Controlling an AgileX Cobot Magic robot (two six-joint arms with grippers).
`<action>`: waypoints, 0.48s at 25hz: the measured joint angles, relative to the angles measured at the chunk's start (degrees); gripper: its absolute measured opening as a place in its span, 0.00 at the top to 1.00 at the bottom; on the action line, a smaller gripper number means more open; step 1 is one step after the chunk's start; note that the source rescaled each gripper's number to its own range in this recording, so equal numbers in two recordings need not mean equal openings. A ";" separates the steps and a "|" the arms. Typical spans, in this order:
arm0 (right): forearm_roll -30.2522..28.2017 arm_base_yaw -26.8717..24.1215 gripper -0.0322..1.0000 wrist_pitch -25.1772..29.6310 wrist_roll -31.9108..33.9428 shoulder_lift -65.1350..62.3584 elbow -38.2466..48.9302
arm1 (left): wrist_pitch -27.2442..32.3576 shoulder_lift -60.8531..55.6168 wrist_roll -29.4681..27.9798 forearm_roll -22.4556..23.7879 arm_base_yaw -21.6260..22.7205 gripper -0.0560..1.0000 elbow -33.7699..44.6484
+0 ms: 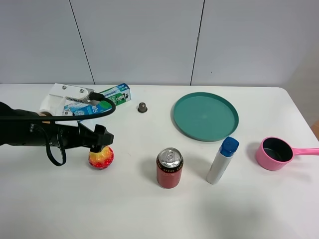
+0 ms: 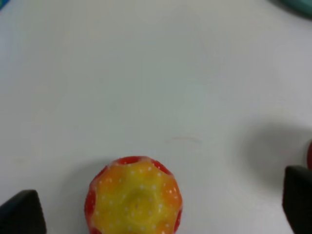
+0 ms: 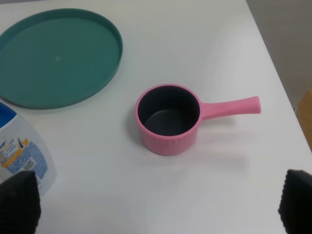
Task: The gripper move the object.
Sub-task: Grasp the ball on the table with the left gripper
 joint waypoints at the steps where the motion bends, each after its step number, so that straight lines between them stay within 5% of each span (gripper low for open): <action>1: 0.00 0.00 0.00 0.00 0.00 0.00 0.00 | -0.13 0.25 -0.14 0.00 0.00 0.00 -0.07; 12: 0.00 0.00 0.00 0.00 0.00 0.00 0.00 | 7.57 11.04 -0.07 3.45 0.00 0.00 -8.22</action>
